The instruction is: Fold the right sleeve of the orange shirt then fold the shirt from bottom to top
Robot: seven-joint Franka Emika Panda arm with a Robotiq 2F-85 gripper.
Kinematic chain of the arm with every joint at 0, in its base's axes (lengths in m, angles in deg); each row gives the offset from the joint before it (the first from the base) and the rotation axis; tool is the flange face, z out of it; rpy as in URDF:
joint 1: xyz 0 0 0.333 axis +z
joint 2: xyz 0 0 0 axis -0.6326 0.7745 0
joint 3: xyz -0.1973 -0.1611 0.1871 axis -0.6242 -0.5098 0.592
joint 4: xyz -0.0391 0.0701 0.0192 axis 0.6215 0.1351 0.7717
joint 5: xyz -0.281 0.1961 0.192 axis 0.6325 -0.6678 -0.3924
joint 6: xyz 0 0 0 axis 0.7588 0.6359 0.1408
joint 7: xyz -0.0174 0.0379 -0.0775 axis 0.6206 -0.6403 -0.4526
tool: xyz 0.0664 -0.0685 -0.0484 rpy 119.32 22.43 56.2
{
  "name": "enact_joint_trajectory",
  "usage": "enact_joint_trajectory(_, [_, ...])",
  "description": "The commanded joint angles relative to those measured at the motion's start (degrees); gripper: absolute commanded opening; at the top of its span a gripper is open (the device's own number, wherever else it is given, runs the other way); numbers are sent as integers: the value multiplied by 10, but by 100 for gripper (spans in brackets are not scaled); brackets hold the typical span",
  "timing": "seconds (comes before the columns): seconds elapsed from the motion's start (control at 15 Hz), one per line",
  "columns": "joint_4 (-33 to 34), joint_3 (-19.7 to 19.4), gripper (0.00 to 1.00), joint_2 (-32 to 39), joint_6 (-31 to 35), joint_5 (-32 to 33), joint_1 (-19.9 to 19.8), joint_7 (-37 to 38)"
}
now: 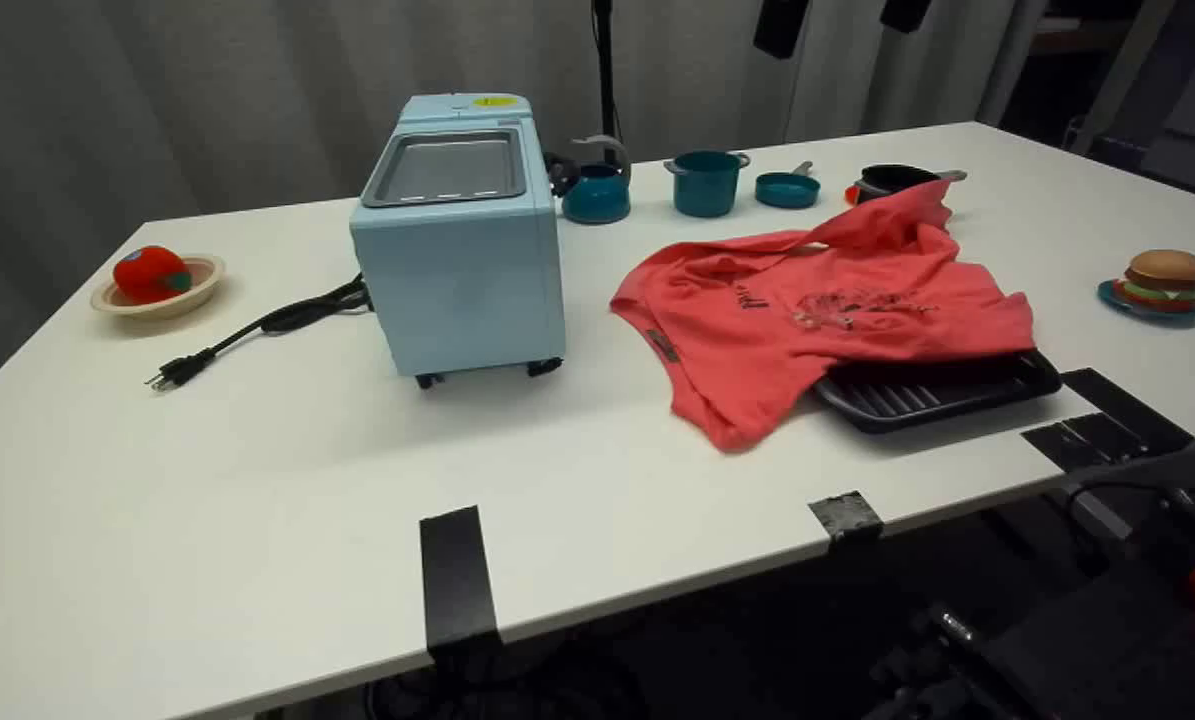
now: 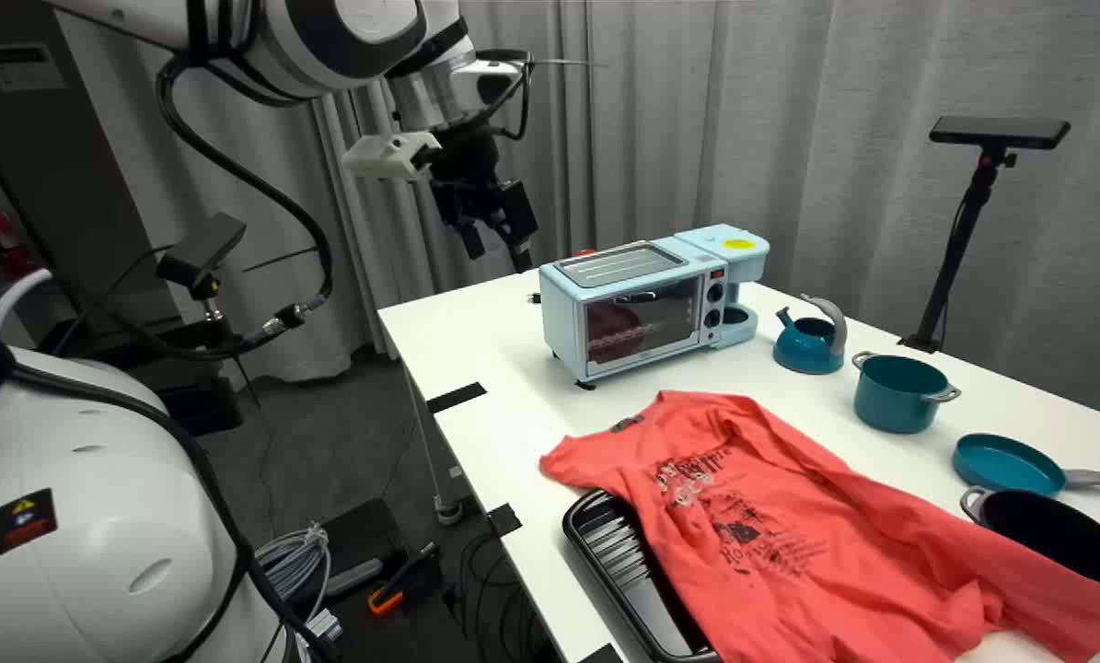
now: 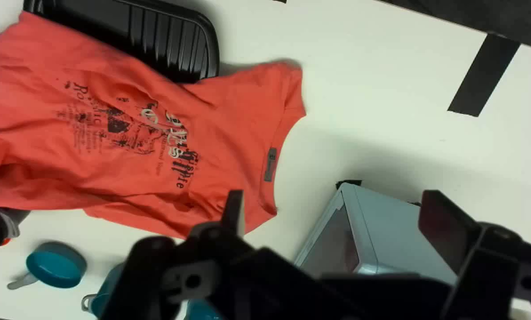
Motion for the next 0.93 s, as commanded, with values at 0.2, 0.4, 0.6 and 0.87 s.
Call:
enact_joint_trajectory(0.2, [1,-4,100,2,-2,4,5,3])
enact_joint_trajectory(0.4, [1,-4,100,2,-2,4,5,3])
enact_joint_trajectory(0.6, [2,-29,100,13,13,9,-8,-17])
enact_joint_trajectory(0.87, [8,-88,100,45,44,18,-44,-40])
